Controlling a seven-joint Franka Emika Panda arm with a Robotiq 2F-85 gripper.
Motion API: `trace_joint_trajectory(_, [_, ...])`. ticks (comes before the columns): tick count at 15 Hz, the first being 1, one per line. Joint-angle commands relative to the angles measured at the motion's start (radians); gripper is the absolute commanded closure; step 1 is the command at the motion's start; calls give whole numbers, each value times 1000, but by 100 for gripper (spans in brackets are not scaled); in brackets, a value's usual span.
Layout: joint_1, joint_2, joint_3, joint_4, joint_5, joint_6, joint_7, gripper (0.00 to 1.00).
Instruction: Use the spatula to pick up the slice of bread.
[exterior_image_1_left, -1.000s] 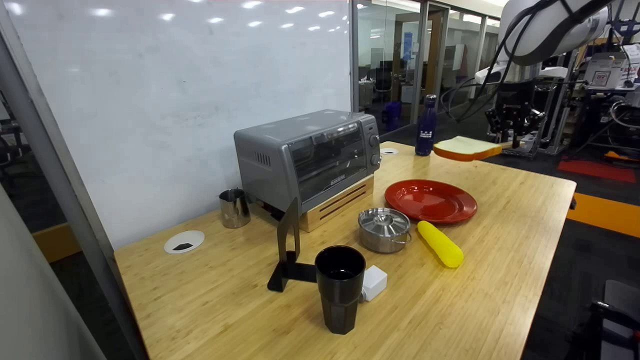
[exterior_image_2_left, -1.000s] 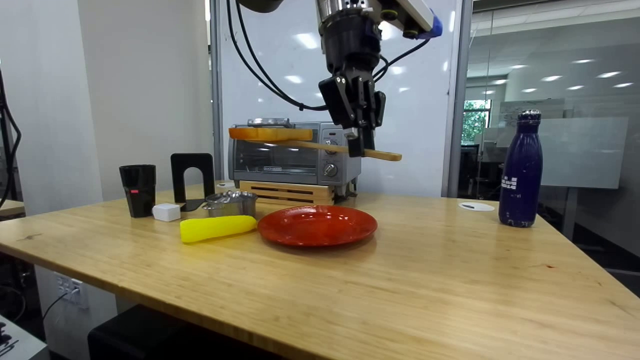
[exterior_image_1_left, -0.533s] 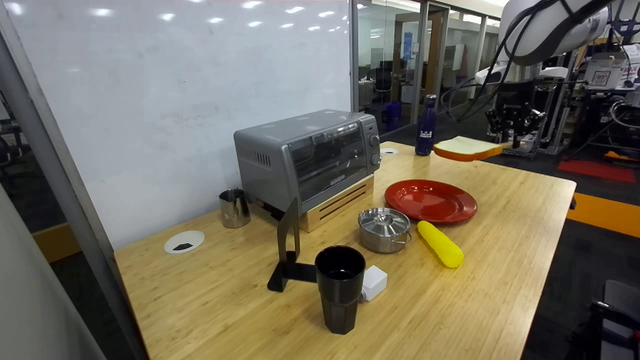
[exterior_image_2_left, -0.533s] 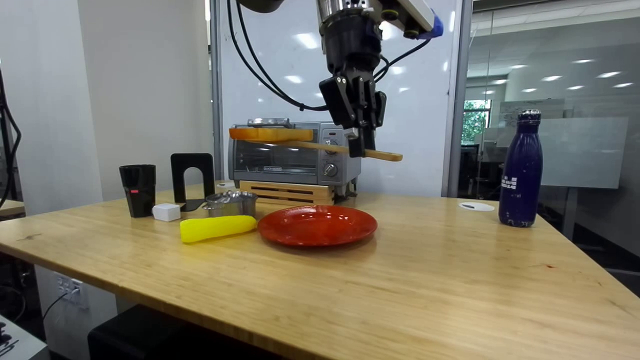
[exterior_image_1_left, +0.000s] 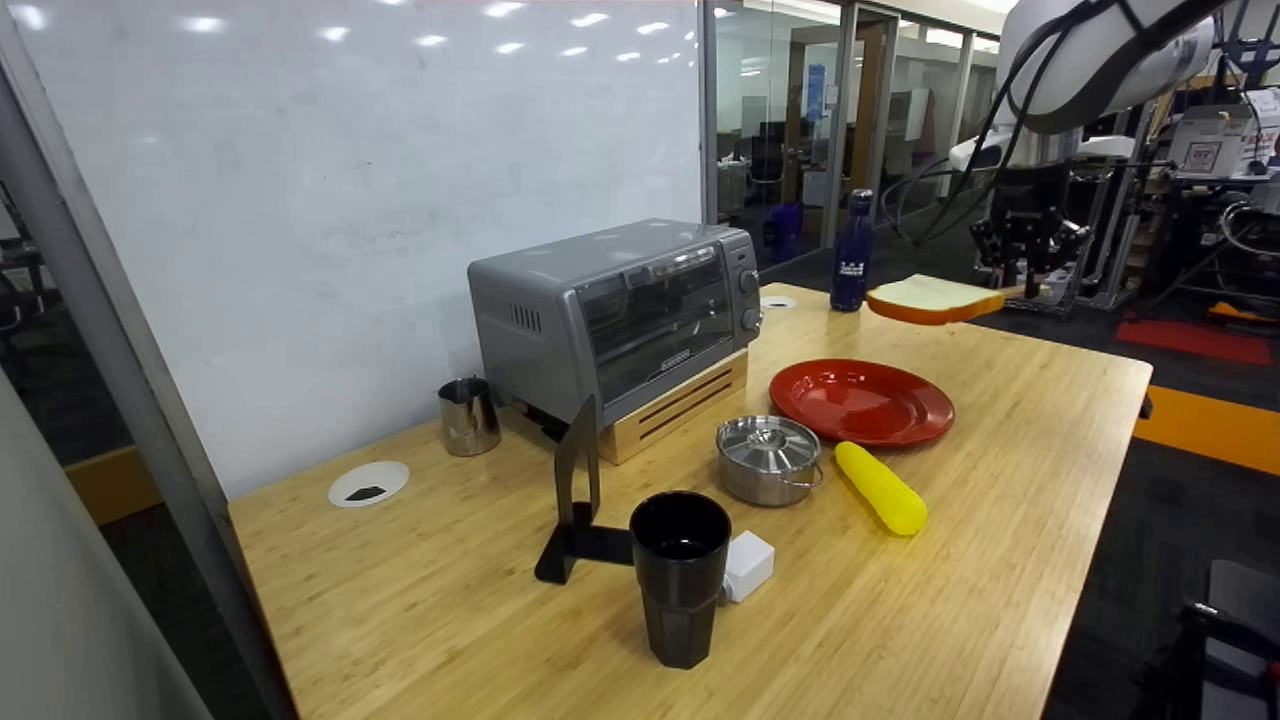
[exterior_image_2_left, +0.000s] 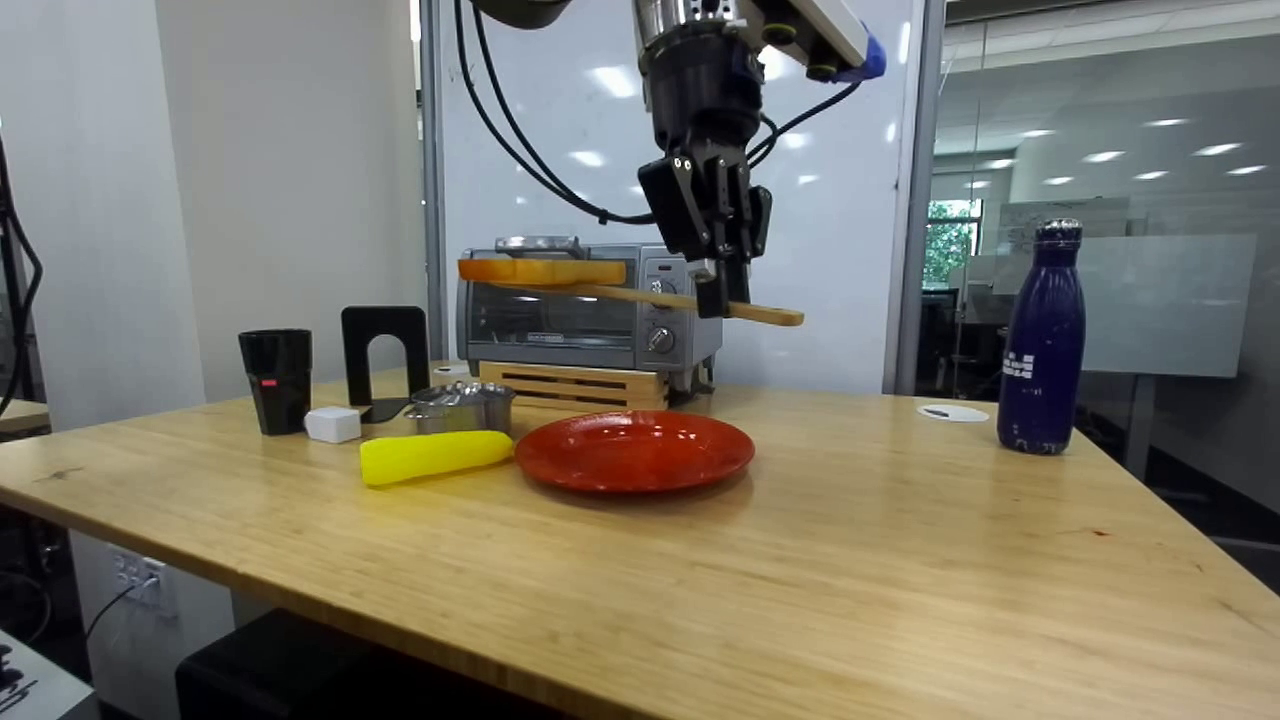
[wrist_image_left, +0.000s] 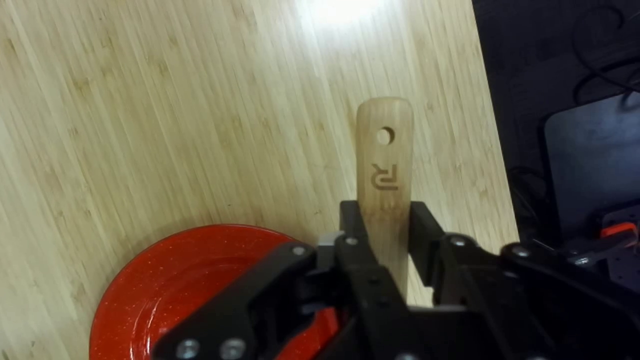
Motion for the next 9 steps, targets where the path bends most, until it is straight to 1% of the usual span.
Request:
trace_joint_trajectory(1, [18, 14, -18, 18, -2, -8, 5, 93])
trace_joint_trajectory(9, [19, 11, -18, 11, -4, 3, 12, 93])
